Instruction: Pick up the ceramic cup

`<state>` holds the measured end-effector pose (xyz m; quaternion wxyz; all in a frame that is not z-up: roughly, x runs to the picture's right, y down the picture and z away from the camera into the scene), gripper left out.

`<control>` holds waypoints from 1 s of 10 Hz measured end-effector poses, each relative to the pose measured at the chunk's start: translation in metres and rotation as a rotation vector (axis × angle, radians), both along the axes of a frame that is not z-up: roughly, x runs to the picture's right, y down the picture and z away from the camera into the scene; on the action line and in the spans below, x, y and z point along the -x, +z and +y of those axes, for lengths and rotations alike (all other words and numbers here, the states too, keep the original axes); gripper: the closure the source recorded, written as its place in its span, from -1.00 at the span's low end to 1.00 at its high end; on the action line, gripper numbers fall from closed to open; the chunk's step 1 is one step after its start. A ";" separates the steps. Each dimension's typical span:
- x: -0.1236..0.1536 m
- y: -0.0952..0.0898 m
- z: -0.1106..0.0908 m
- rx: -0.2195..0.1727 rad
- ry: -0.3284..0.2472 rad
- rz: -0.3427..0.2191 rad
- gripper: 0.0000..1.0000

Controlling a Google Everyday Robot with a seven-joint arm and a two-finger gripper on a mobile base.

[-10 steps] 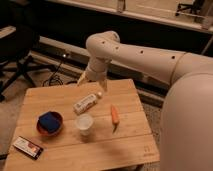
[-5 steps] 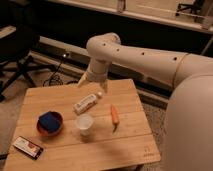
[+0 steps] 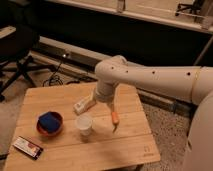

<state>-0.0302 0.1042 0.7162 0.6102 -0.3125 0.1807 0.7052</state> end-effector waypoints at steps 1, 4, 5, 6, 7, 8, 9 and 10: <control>0.002 0.004 0.012 0.010 -0.006 -0.001 -0.60; 0.025 0.023 0.035 0.037 -0.039 -0.024 -0.60; 0.032 0.030 0.042 0.048 -0.055 -0.027 -0.60; 0.035 0.037 0.048 0.057 -0.069 -0.026 -0.60; 0.038 0.045 0.060 0.083 -0.093 -0.021 -0.60; 0.038 0.049 0.068 0.099 -0.103 -0.018 -0.59; 0.037 0.053 0.074 0.112 -0.112 -0.013 -0.54; 0.036 0.059 0.083 0.129 -0.124 -0.008 -0.36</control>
